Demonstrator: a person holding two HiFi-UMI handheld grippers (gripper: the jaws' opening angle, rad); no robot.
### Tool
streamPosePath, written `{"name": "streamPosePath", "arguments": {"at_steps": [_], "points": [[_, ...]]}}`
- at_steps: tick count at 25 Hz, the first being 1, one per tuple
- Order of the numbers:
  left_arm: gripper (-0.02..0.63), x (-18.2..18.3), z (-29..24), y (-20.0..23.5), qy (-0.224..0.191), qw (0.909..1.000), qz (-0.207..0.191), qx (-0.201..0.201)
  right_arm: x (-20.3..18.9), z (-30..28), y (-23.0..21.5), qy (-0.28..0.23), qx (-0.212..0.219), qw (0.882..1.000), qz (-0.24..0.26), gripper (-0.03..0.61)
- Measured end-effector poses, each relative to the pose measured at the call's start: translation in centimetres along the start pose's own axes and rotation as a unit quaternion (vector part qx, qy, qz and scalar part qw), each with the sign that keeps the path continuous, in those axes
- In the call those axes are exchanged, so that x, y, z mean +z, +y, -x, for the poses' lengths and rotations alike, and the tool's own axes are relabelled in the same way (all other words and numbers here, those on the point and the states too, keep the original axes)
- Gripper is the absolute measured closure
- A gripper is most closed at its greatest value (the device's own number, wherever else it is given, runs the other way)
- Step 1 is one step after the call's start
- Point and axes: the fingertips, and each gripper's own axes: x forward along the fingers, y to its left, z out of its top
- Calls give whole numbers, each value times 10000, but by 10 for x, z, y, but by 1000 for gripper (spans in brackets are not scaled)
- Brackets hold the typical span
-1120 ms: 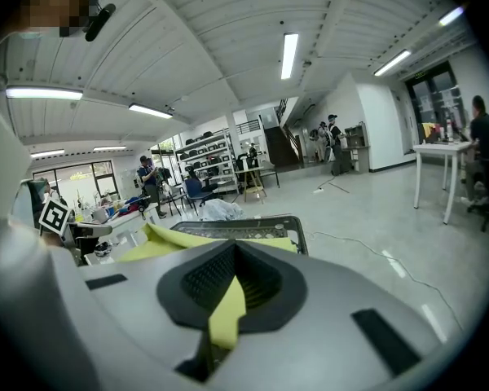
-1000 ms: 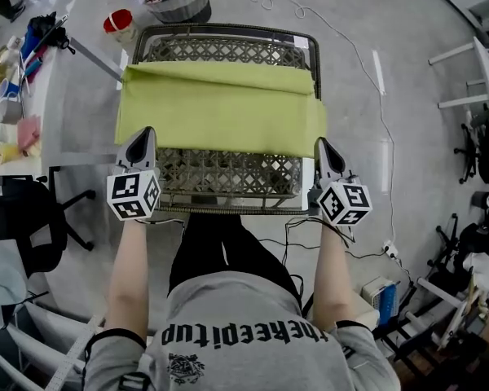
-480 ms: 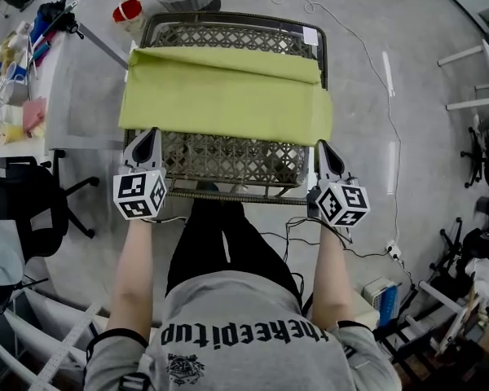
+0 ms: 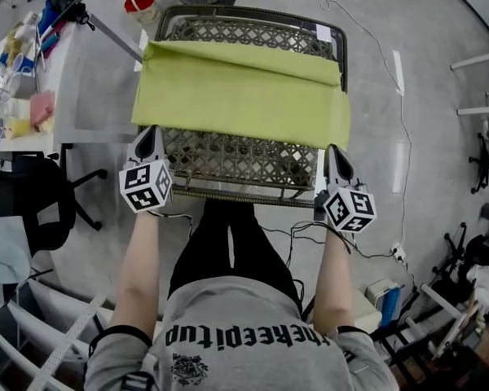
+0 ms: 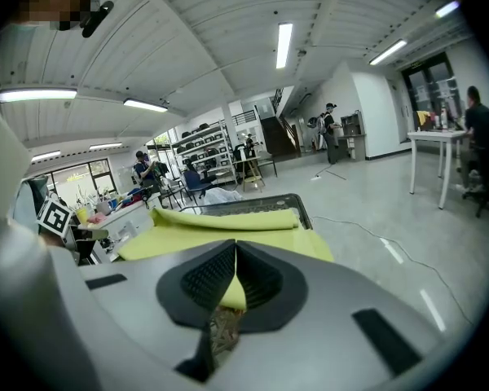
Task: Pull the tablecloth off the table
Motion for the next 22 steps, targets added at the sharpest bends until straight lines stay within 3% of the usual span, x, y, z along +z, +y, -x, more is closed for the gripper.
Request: {"name": "streamPosePath", "arguments": {"at_steps": [4, 6, 18, 22], "points": [[585, -13, -13, 19, 272, 9994, 204, 65, -7, -8, -1, 104, -213, 9997, 0, 565], [534, -19, -20, 27, 385, 9988, 275, 84, -12, -13, -5, 156, -310, 9994, -79, 565], [377, -50, -56, 69, 970, 9931, 428, 500, -25, -16, -12, 350, -598, 9976, -85, 532], [351, -57, -65, 80, 1082, 9908, 536, 607, -26, -19, -12, 380, -631, 9973, -70, 522]]}}
